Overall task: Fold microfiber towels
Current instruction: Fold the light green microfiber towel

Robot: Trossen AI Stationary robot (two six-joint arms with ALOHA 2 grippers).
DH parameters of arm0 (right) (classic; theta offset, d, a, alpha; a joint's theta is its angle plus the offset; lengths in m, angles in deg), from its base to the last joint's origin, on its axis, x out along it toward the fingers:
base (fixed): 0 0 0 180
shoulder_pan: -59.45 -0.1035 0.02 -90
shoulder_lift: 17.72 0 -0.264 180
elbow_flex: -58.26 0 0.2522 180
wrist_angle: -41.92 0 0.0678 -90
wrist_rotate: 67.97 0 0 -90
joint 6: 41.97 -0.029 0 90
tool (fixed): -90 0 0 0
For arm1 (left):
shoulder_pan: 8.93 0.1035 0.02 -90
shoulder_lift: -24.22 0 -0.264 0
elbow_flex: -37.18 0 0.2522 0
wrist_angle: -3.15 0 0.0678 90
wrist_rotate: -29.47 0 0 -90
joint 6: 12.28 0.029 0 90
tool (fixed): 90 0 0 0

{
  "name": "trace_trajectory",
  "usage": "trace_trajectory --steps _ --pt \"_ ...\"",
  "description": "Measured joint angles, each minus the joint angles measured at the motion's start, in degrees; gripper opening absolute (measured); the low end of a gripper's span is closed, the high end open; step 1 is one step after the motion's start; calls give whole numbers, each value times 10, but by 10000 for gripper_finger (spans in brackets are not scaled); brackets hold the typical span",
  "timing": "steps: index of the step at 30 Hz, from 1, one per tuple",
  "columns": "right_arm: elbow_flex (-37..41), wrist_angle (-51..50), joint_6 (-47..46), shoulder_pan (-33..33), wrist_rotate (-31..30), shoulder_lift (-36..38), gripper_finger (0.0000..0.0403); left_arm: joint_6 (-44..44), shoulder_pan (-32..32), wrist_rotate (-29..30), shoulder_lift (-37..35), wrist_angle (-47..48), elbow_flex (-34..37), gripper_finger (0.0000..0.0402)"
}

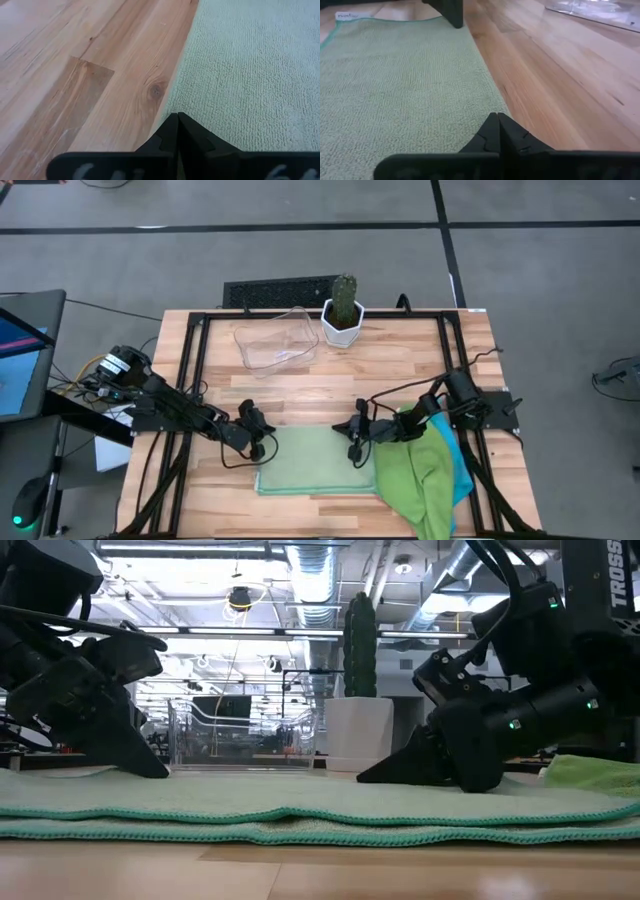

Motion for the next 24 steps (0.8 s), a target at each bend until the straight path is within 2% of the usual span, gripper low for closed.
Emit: trace_trajectory --steps 8,13,17,24 --pt "0 1 0 0 0 0 14 35 0 -4 -51 1 -12 0" --pt "1 1 2 0 1 0 16 56 -1 24 -66 -1 -5 0" --pt "1 1 2 0 1 0 17 27 -3 36 -42 -17 17 0" --pt "1 5 2 6 9 0 16 -10 -14 46 30 -112 47 0"
